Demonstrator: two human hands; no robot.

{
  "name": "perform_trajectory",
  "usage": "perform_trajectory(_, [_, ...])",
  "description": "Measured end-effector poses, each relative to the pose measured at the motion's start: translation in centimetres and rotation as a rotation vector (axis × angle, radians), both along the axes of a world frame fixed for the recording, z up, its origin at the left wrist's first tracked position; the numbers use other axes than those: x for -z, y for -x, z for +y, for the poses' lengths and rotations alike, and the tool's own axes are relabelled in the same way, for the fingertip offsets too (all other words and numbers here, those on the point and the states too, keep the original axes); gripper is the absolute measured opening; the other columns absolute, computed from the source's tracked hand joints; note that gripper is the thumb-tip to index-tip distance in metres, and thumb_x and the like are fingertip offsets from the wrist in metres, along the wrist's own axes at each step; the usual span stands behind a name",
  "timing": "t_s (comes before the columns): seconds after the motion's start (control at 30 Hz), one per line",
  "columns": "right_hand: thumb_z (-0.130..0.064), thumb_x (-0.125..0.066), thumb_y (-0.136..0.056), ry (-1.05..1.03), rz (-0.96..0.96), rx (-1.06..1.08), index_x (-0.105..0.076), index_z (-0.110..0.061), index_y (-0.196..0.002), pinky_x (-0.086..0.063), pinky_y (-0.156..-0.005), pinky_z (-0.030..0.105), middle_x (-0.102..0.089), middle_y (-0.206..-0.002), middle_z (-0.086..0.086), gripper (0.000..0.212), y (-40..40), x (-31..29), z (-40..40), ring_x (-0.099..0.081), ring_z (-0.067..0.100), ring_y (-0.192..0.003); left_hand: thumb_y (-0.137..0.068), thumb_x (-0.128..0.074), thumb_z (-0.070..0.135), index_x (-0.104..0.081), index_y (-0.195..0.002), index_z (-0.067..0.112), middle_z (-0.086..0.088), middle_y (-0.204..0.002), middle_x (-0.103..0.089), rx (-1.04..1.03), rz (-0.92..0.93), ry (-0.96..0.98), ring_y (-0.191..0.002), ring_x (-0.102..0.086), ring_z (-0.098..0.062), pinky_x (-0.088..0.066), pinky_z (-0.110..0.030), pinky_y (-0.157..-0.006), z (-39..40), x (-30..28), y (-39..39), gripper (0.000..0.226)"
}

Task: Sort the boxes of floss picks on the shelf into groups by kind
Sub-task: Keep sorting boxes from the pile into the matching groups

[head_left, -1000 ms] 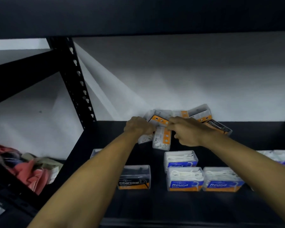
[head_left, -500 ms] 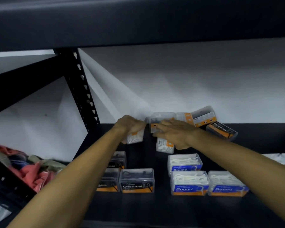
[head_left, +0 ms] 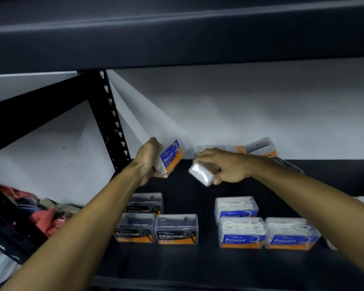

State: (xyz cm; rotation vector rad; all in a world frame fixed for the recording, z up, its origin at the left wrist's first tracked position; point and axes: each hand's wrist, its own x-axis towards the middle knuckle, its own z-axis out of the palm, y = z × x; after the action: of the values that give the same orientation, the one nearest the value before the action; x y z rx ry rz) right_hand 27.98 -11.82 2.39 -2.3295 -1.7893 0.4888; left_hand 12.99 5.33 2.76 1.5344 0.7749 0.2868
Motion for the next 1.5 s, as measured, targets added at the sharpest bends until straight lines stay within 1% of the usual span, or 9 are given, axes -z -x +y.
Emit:
perform_trajectory(0.3, [-0.009, -0.059, -0.087, -0.294, 0.918, 0.252, -0.061, -0.016, -0.116, -0.05, -0.093, 0.032, -0.07, -0.109, 0.003, 0.03, -1.1, -0.9, -3.3, -0.065, 0.017, -0.104, -0.096, -0.051, 0.045, -0.064, -0.108, 0.013, -0.016, -0.086, -0.07, 0.114, -0.186, 0.082, -0.075, -0.067, -0.03, -0.058, -0.04, -0.069, -1.6, -1.1, 1.3, 0.037])
perform_trajectory(0.4, [-0.023, -0.062, -0.078, -0.449, 1.193, 0.316, -0.058, -0.007, -0.115, -0.057, -0.076, 0.03, -0.074, -0.095, 0.005, 0.04, -0.7, -0.8, -4.3, -0.07, 0.019, -0.087, -0.099, -0.049, 0.042, -0.062, -0.108, 0.01, -0.018, -0.09, -0.072, 0.069, -0.248, 0.12, -0.086, -0.069, -0.037, -0.059, -0.049, -0.08, -2.4, -1.4, 1.5, 0.036])
perform_trajectory(0.5, [-0.042, -0.078, -0.064, -0.52, 1.354, 0.367, -0.06, -0.008, -0.118, -0.054, -0.087, 0.042, -0.07, -0.108, 0.012, 0.066, -0.5, -0.8, -5.3, -0.067, 0.027, -0.101, -0.101, -0.046, 0.041, -0.062, -0.11, 0.011, -0.019, -0.099, -0.073, 0.034, -0.245, 0.104, -0.096, -0.07, -0.038, -0.058, -0.051, -0.084, -3.0, -1.3, 1.5, 0.036])
perform_trajectory(0.7, [-0.044, -0.041, -0.093, -0.543, 1.492, 0.571, -0.052, -0.008, -0.128, -0.046, -0.094, 0.056, -0.061, -0.123, 0.023, 0.052, 0.0, -1.4, -7.5, -0.06, 0.04, -0.112, -0.1, -0.044, 0.049, -0.065, -0.104, 0.013, -0.011, -0.085, -0.073, -0.005, -0.169, 0.043, -0.076, -0.071, -0.025, -0.059, -0.041, -0.066, -5.0, -1.3, 0.8, 0.041])
perform_trajectory(0.9, [-0.05, -0.047, -0.089, -0.564, 1.371, 0.666, -0.057, -0.008, -0.119, -0.051, -0.087, 0.051, -0.064, -0.117, 0.024, 0.053, 0.1, -2.0, -10.5, -0.062, 0.042, -0.108, -0.099, -0.044, 0.046, -0.065, -0.093, 0.019, -0.004, -0.07, -0.068, 0.026, -0.16, 0.06, -0.058, -0.062, -0.017, -0.05, -0.03, -0.052, -8.2, -0.6, 0.0, 0.035])
perform_trajectory(1.1, [-0.03, -0.05, -0.089, -0.56, 1.106, 0.785, -0.06, -0.001, -0.114, -0.055, -0.08, 0.047, -0.067, -0.103, 0.023, 0.039, -1.1, -3.0, -14.9, -0.065, 0.038, -0.096, -0.102, -0.041, 0.032, -0.063, -0.102, 0.012, -0.01, -0.084, -0.071, 0.213, -0.209, 0.069, -0.072, -0.067, -0.023, -0.054, -0.035, -0.063, -12.2, -1.1, -1.3, 0.029])
perform_trajectory(1.23, [-0.022, -0.062, -0.086, -0.598, 0.671, 0.879, -0.061, -0.014, -0.097, -0.055, -0.077, 0.04, -0.069, -0.09, 0.012, 0.014, -2.4, -3.9, -18.4, -0.066, 0.022, -0.076, -0.101, -0.05, 0.028, -0.06, -0.118, 0.016, -0.002, -0.106, -0.071, 0.384, -0.157, -0.299, -0.093, -0.069, -0.014, -0.057, -0.032, -0.083, -14.6, -0.8, -2.7, 0.023])
perform_trajectory(1.37, [-0.028, -0.071, -0.081, -0.381, 0.271, 0.87, -0.062, -0.021, -0.114, -0.053, -0.081, 0.034, -0.069, -0.103, 0.003, 0.035, -3.8, -4.7, -22.0, -0.066, 0.018, -0.088, -0.1, -0.051, 0.034, -0.052, -0.134, 0.026, 0.004, -0.121, -0.066, 0.621, -0.003, -0.729, -0.108, -0.063, -0.011, -0.05, -0.027, -0.088, -16.7, -0.8, -4.4, 0.035])
perform_trajectory(1.5, [-0.027, -0.069, -0.083, -0.229, 0.073, 0.831, -0.056, -0.021, -0.126, -0.046, -0.085, 0.03, -0.063, -0.12, 0.005, 0.045, -4.9, -4.7, -24.0, -0.059, 0.019, -0.098, -0.1, -0.052, 0.029, -0.047, -0.142, 0.025, 0.001, -0.139, -0.057, 0.736, 0.099, -0.905, -0.125, -0.053, -0.016, -0.04, -0.025, -0.091, -18.6, -0.7, -6.2, 0.042])
